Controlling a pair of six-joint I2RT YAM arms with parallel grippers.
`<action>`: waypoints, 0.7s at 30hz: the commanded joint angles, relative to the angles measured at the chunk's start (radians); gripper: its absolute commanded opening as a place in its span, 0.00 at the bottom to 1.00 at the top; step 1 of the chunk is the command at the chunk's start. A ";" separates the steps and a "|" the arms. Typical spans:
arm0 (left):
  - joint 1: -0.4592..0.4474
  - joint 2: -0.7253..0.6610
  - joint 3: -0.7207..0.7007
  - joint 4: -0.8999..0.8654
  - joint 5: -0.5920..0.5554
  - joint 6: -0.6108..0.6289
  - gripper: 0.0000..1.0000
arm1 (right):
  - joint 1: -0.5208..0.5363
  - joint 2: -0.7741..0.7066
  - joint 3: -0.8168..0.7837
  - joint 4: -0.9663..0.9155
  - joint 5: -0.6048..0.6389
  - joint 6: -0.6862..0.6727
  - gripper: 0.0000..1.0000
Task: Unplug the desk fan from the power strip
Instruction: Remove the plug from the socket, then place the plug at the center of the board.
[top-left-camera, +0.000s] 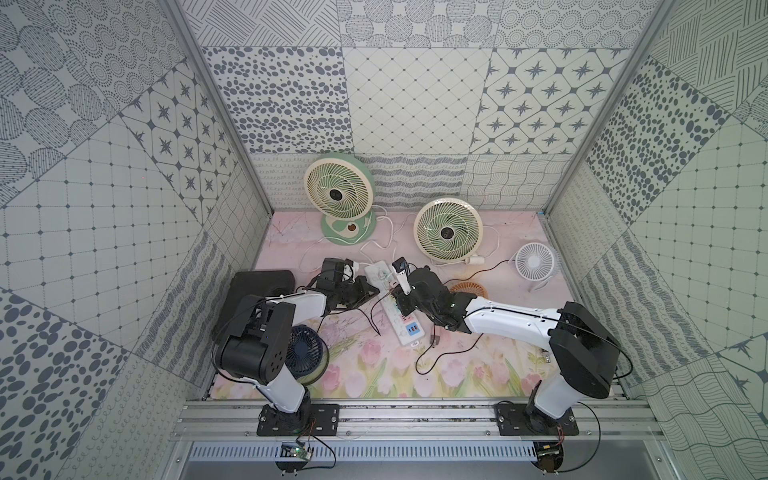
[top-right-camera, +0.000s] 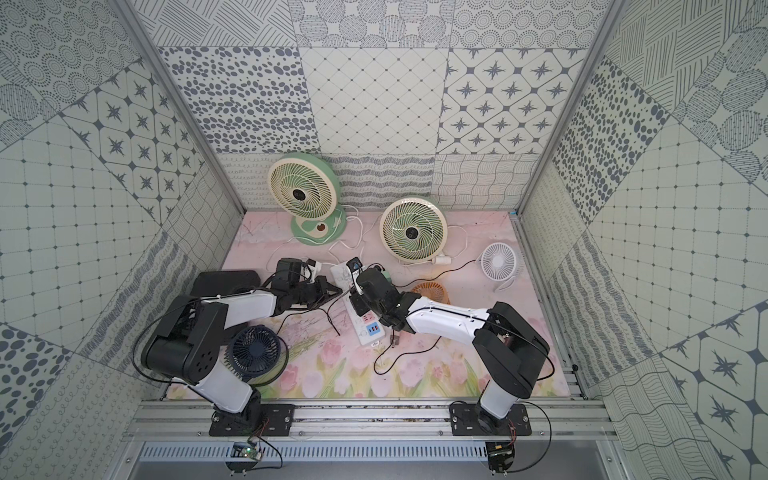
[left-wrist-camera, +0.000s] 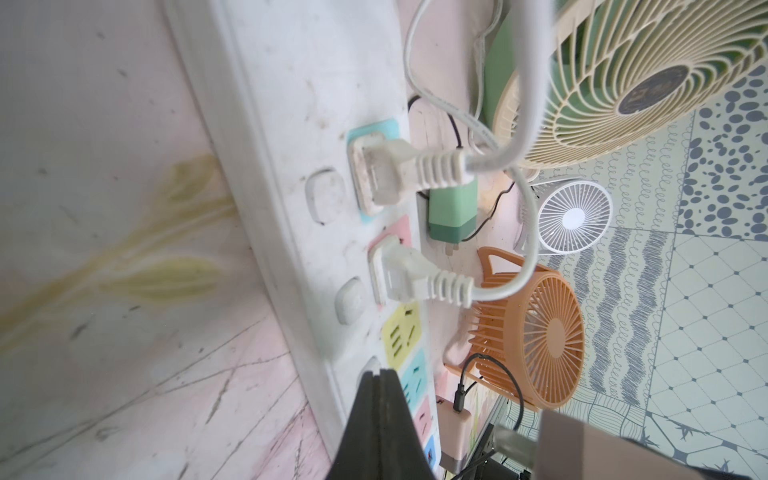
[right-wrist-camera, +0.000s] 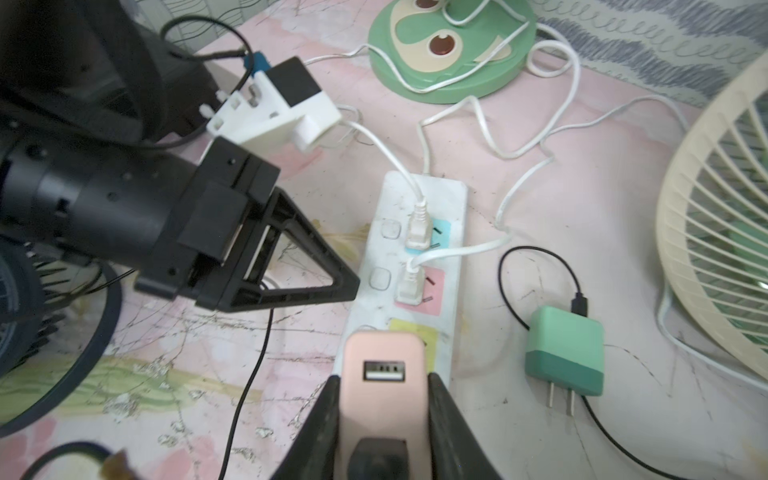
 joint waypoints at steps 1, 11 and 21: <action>0.021 -0.042 -0.023 0.004 -0.024 0.025 0.00 | 0.019 -0.007 0.012 -0.013 -0.165 -0.051 0.19; 0.047 -0.074 -0.051 0.023 -0.053 0.014 0.00 | 0.091 0.133 0.095 -0.090 -0.407 -0.090 0.21; 0.051 -0.064 -0.050 0.024 -0.047 0.013 0.00 | 0.112 0.222 0.154 -0.115 -0.446 -0.092 0.29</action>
